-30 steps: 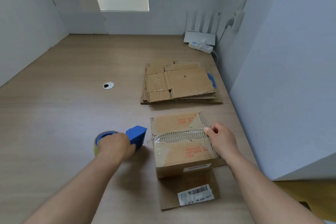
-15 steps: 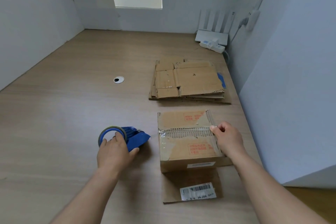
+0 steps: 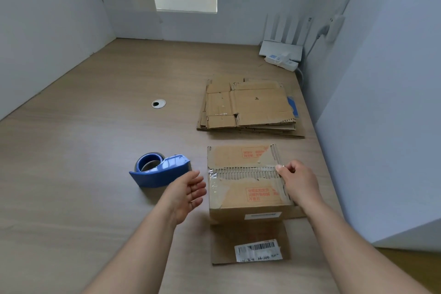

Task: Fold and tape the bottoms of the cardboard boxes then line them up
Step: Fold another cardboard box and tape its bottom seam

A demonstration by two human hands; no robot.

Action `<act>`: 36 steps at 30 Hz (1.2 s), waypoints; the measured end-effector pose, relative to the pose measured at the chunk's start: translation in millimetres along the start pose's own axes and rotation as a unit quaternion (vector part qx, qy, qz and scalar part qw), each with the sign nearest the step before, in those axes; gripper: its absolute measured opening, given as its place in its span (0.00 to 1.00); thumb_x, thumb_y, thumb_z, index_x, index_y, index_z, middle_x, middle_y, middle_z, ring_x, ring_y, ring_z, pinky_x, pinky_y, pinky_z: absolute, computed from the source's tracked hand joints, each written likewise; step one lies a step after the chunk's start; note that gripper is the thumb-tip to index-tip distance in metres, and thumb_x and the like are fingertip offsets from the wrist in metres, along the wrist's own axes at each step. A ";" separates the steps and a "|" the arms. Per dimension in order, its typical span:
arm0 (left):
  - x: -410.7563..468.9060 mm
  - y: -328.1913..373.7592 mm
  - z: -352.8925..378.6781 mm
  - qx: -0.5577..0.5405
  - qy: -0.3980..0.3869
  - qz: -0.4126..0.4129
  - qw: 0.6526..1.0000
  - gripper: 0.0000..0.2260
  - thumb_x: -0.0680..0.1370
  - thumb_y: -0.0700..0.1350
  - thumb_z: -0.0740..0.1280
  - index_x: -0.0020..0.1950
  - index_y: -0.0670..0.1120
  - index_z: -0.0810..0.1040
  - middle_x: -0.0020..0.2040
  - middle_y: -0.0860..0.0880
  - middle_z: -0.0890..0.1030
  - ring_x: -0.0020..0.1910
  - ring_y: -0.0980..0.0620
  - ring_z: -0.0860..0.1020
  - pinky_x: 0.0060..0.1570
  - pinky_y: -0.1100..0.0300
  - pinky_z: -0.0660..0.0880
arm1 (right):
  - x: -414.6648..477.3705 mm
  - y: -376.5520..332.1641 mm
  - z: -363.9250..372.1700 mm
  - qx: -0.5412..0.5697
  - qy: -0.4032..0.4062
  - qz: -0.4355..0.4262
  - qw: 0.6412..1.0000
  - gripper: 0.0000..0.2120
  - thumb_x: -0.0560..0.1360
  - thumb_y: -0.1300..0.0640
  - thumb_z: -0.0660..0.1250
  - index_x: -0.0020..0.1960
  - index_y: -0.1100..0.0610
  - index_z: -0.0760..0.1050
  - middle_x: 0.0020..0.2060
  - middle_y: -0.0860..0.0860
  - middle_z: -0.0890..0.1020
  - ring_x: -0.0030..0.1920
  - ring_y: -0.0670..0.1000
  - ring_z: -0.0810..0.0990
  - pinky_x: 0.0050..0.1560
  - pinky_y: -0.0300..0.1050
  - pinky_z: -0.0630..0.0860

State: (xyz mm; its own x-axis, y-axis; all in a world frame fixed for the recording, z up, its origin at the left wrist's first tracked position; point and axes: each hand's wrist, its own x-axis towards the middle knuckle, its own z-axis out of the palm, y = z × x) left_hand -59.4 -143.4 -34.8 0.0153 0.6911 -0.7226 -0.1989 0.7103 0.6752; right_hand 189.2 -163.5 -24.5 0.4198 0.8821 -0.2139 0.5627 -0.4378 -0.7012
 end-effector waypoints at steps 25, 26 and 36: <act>24.0 -15.7 21.4 0.149 0.142 0.291 0.934 0.10 0.79 0.43 0.64 0.41 0.40 0.75 0.38 0.46 0.78 0.38 0.52 0.75 0.38 0.61 0.71 | -0.3 0.5 4.6 0.008 0.002 -0.007 1.000 0.12 0.79 0.51 0.62 0.39 0.55 0.69 0.39 0.53 0.79 0.39 0.52 0.77 0.33 0.41 0.68; 25.2 -17.4 24.6 0.144 0.135 0.278 0.940 0.10 0.79 0.44 0.64 0.41 0.39 0.75 0.38 0.45 0.79 0.39 0.49 0.76 0.40 0.58 0.73 | -0.6 0.1 4.7 0.008 0.001 -0.007 1.000 0.12 0.79 0.51 0.62 0.39 0.55 0.69 0.38 0.53 0.79 0.38 0.51 0.77 0.32 0.40 0.67; 23.2 -12.2 24.5 0.191 0.134 0.225 0.946 0.17 0.80 0.49 0.57 0.65 0.44 0.72 0.59 0.44 0.78 0.58 0.45 0.76 0.63 0.45 0.71 | -3.8 -2.5 2.3 0.009 0.007 -0.004 1.000 0.13 0.80 0.51 0.61 0.38 0.54 0.67 0.34 0.49 0.76 0.32 0.44 0.72 0.28 0.35 0.63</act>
State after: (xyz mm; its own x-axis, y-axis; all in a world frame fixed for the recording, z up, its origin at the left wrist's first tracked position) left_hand -32.6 -132.7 -56.2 -0.2465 0.9126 -0.3262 0.2431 0.3841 0.8907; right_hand 184.5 -165.4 -23.5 0.4262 0.8826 -0.1984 0.5536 -0.4279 -0.7144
